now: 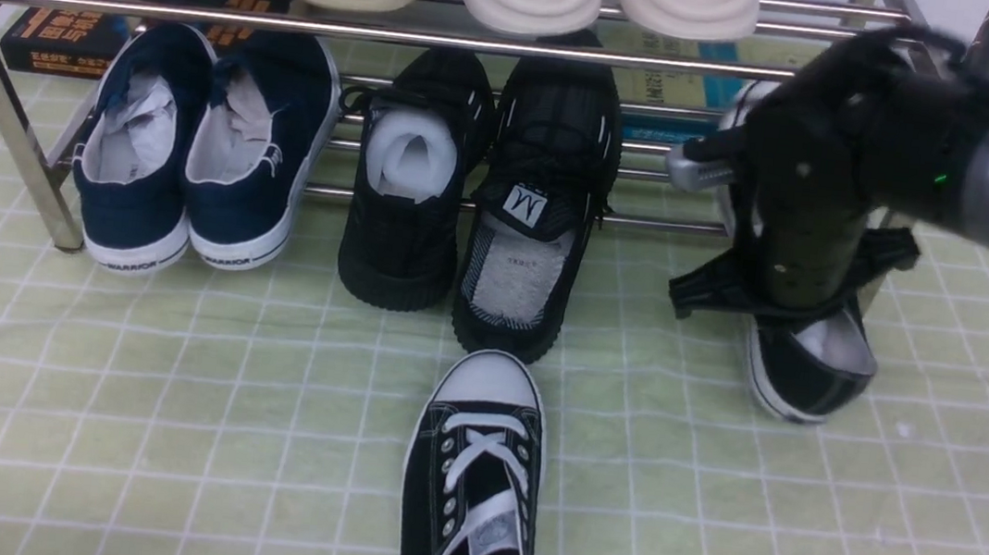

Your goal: Take the shoes off the shelf with your hand from the green coffee tablecloth.

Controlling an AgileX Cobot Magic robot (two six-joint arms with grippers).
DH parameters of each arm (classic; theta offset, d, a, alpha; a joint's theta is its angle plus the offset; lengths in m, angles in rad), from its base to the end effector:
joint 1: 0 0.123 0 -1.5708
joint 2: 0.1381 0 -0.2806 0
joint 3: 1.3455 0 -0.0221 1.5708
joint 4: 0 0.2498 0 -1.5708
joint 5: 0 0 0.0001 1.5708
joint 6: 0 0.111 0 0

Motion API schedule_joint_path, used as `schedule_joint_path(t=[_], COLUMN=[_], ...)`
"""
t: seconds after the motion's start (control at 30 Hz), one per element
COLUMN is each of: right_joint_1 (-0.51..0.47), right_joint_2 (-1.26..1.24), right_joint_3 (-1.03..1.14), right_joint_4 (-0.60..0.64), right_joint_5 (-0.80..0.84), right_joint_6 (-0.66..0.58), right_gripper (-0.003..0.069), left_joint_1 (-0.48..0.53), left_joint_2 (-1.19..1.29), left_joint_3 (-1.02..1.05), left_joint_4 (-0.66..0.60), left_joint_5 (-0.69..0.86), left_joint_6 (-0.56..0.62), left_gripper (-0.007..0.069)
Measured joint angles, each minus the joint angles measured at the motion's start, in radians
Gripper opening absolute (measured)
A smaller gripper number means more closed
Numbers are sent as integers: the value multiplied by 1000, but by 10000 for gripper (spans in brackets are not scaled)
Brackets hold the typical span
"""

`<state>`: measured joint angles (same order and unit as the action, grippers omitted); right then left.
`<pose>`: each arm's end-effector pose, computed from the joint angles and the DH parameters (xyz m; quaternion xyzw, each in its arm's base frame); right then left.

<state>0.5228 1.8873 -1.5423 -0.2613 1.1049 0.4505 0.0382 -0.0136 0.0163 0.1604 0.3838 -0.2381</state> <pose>0.3542 0.1746 0.2274 -0.0817 0.9838 -0.0595 0.1480 0.0743 0.0095 0.1687 -0.0689 0.8002 0.0088 0.5957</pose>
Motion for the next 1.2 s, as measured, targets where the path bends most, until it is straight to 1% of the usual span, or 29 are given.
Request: schedule_joint_path(t=[0.1,0.17,0.37,0.43,0.53,0.63,0.67,0.73,0.8,0.9,1.2], right_joint_1=[10,24,86,111,192,265,295,323,339,345,346], right_joint_2=[-89,-143,-273,-301,-342,-342,-337,-326,-309,-275,-158], right_joint_3=[0,0,72,109,201,256,275,288,289,289,280], right_joint_4=[116,182,237,244,261,271,273,278,279,274,261], right_joint_5=[107,139,139,140,143,143,142,142,140,123,37], right_joint_6=[-70,-100,-108,-92,-27,51,94,146,192,220,228], right_gripper=[-1,-1,1,2,3,4,6,8,9,13,20], left_joint_1=[0,0,0,0,0,0,0,0,0,0,0], left_joint_2=[0,0,0,0,0,0,0,0,0,0,0], left_joint_3=[0,0,0,0,0,0,0,0,0,0,0], left_joint_4=[0,0,0,0,1,1,1,1,1,1,1], left_joint_5=[0,0,0,0,0,0,0,0,0,0,0], left_joint_6=[0,0,0,0,0,0,0,0,0,0,0], left_gripper=[242,242,242,242,242,242,242,242,242,242,242])
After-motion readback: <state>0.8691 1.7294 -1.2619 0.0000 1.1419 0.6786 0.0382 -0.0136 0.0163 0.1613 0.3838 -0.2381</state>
